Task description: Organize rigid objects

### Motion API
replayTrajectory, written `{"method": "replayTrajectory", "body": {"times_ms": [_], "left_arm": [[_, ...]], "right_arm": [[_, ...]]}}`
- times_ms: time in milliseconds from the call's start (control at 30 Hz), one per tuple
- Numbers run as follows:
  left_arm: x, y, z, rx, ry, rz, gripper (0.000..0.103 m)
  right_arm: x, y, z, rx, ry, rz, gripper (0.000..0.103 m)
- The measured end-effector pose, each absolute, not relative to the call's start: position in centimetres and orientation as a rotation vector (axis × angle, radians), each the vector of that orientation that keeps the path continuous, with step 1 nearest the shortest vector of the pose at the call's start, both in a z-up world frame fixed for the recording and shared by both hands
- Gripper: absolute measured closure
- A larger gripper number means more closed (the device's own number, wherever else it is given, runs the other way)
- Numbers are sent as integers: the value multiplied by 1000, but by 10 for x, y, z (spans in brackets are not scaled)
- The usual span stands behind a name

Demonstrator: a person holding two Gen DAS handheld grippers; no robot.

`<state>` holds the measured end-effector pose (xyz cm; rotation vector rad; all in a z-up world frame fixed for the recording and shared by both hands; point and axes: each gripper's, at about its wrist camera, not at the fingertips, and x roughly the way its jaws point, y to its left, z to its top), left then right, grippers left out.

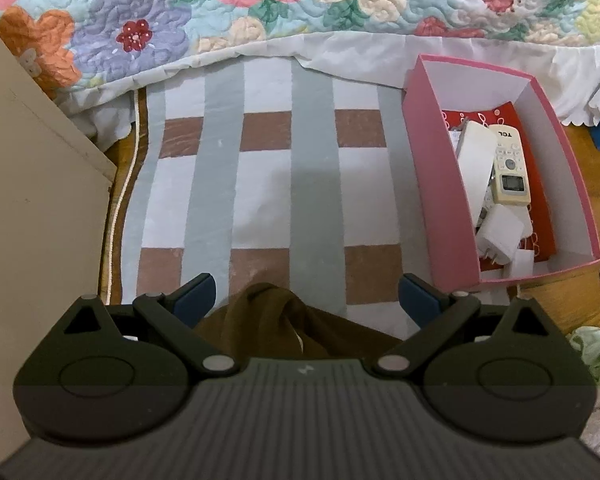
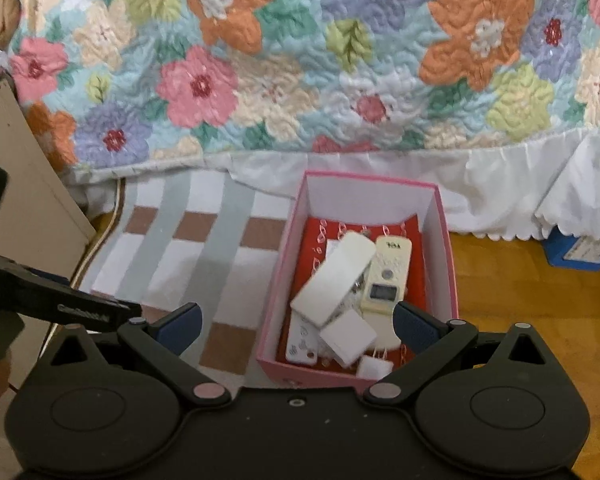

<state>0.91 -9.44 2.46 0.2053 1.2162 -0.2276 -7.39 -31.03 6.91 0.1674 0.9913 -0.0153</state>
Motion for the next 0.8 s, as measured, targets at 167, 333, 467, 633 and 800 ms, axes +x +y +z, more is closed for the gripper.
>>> {"method": "replayTrajectory", "body": {"times_ms": [167, 333, 467, 633, 800], "left_arm": [[7, -96, 29, 226, 1208, -234, 4], [10, -90, 32, 211, 1214, -218, 4], [10, -90, 31, 213, 1222, -222, 4], [8, -92, 31, 214, 1229, -233, 4], [8, -92, 31, 217, 1231, -229, 4]], "right_arm": [[-72, -312, 62, 195, 1040, -28, 0], [-70, -312, 57, 220, 1080, -40, 0], [-70, -312, 59, 224, 1088, -61, 0], [-69, -308, 60, 205, 1097, -60, 0], [-70, -304, 60, 192, 1113, -51, 0]]}}
